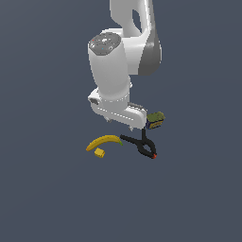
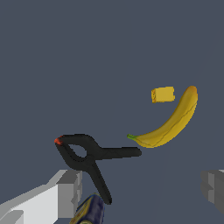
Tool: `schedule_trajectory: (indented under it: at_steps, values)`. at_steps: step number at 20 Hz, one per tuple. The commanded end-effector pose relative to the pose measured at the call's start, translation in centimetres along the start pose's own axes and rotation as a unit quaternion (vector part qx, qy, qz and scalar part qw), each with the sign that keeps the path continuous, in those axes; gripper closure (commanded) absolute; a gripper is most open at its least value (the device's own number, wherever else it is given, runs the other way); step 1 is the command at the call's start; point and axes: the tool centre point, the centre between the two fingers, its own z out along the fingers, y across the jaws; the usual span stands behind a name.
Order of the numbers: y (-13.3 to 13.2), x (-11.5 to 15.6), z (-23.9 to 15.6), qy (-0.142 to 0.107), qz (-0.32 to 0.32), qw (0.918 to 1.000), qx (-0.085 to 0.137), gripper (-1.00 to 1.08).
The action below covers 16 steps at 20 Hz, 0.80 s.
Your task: Pick up a designated object from a clutter of objects.
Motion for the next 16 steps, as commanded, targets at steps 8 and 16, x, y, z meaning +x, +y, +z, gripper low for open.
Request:
schedule_trajectory:
  at_steps: [8, 16]
  values:
    - [3.3, 1.1, 6.6, 0.004, 0.176, 0.9844, -0.003, -0.92]
    - [7.0, 1.6, 11.3, 0.02, 0.314, 0.9491, -0.015, -0.92]
